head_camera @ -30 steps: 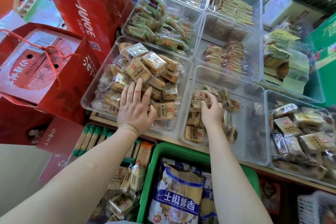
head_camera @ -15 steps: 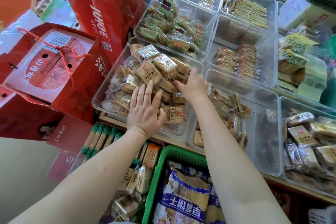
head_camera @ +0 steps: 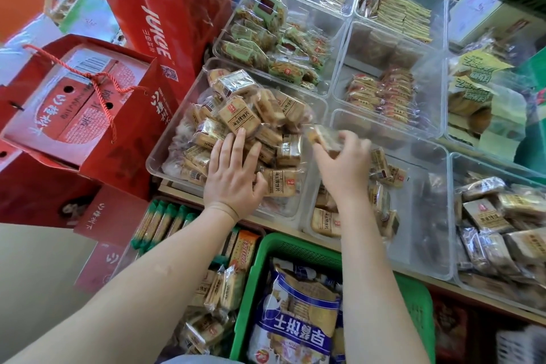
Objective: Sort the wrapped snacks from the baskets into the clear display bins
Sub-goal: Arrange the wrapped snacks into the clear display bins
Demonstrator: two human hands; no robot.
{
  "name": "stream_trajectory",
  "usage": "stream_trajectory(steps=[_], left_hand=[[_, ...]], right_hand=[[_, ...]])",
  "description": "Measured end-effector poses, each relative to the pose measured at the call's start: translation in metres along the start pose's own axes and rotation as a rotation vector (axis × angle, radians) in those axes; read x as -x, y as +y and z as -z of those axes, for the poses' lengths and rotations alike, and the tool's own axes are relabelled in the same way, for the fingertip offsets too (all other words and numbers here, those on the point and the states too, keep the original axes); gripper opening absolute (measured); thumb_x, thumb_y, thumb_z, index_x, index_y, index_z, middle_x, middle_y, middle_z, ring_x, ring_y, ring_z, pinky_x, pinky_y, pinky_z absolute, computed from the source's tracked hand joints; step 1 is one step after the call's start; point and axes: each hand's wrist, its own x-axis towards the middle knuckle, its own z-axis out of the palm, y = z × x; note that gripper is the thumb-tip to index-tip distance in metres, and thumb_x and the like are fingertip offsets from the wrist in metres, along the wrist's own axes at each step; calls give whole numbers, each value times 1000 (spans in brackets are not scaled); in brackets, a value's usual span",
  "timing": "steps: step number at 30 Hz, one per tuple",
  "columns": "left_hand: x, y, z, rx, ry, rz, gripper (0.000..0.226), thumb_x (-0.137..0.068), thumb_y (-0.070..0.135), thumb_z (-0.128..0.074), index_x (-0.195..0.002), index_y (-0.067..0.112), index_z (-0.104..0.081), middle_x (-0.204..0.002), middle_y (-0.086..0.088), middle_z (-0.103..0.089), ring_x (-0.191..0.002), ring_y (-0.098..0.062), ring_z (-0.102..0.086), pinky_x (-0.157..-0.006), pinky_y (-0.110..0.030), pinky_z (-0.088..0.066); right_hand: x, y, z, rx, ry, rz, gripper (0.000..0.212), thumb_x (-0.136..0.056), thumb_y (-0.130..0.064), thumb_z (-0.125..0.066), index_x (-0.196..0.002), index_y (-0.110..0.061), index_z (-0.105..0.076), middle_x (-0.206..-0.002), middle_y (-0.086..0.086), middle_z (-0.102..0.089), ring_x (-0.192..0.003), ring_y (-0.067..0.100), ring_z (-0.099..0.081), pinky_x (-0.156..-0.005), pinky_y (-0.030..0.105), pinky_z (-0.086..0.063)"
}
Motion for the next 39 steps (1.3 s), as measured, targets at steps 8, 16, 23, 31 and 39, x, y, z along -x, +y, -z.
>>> stream_trajectory(steps=[8, 16, 23, 31, 39], left_hand=[[2, 1, 1, 10, -35, 3, 63, -89, 41, -38, -148, 19, -37, -163, -16, -16, -148, -35, -16, -122, -44, 4], [1, 0, 0, 4, -31, -2, 62, -89, 41, -37, -148, 19, -38, -162, -16, -17, -148, -36, -17, -122, -44, 4], [1, 0, -1, 4, -23, -3, 62, -90, 42, -37, -147, 18, -39, -162, -17, -19, -148, -36, -19, -122, -45, 3], [2, 1, 3, 13, -30, 2, 63, -88, 42, -31, -146, 18, -40, -162, -16, -19, -148, -36, -19, -122, -45, 1], [3, 1, 3, 9, -39, -4, 64, -89, 42, -30, -147, 18, -40, -162, -17, -19, -148, -36, -19, -122, -48, -3]], right_hand=[[32, 88, -13, 212, -9, -301, 26, -89, -25, -68, -100, -25, -45, -128, 18, -41, -118, 38, -46, -99, 53, -48], [36, 31, -2, 39, -30, 160, 23, -92, -33, -63, -110, -19, -68, -123, 5, -57, -116, 17, -45, -105, 46, -41], [51, 3, -27, 472, -347, 383, 63, -86, -22, -72, -142, -34, -47, -156, 13, -26, -148, 31, -15, -115, 52, -22], [38, 23, -4, 207, 85, 229, 48, -81, -30, -75, -122, -8, -62, -124, 7, -58, -118, 23, -49, -101, 43, -40], [27, 90, 3, 198, 180, -225, 40, -87, -31, -72, -109, -12, -45, -113, 15, -53, -103, 35, -52, -89, 45, -41]])
